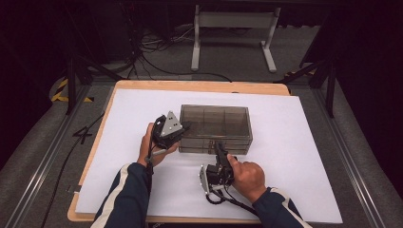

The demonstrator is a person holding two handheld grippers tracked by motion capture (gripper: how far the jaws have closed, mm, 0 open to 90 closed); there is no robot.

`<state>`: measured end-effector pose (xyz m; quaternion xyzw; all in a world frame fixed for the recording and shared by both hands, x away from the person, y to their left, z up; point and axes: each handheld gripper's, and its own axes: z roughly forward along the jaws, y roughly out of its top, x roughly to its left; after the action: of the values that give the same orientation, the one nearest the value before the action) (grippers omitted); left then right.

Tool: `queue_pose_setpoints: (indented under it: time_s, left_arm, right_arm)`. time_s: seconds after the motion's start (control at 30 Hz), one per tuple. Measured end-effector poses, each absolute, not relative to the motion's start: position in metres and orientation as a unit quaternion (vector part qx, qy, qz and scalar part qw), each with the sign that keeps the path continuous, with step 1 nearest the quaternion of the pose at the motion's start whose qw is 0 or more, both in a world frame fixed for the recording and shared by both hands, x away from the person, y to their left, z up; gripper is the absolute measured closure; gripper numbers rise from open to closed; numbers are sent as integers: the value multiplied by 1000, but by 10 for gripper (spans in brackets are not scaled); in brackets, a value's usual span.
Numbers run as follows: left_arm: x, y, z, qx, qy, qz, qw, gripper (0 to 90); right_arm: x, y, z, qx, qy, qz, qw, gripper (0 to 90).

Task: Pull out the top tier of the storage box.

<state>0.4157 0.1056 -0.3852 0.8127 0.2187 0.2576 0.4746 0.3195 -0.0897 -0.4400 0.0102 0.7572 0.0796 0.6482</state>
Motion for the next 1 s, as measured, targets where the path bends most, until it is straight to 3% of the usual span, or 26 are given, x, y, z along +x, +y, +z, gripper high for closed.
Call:
queue_pose_setpoints:
  time_s: [0.37,0.53,0.63,0.8,1.0]
  left_arm:
    - [415,107,-384,815,222,259,469,880]
    - [413,111,-382,815,225,255,469,833]
    - [407,119,-380,816,225,260,465,769]
    - [395,138,-378,809,233,261,472,738]
    - [378,150,-379,812,220,257,475,731]
  right_arm:
    - [304,-90,-438,8,762,84,642,807]
    - [301,-91,-436,12,766,92,636,803]
    - [298,-94,-431,20,779,115,616,791]
    - [293,-106,-418,47,802,169,572,718]
    - [292,-123,-403,76,823,234,512,707]
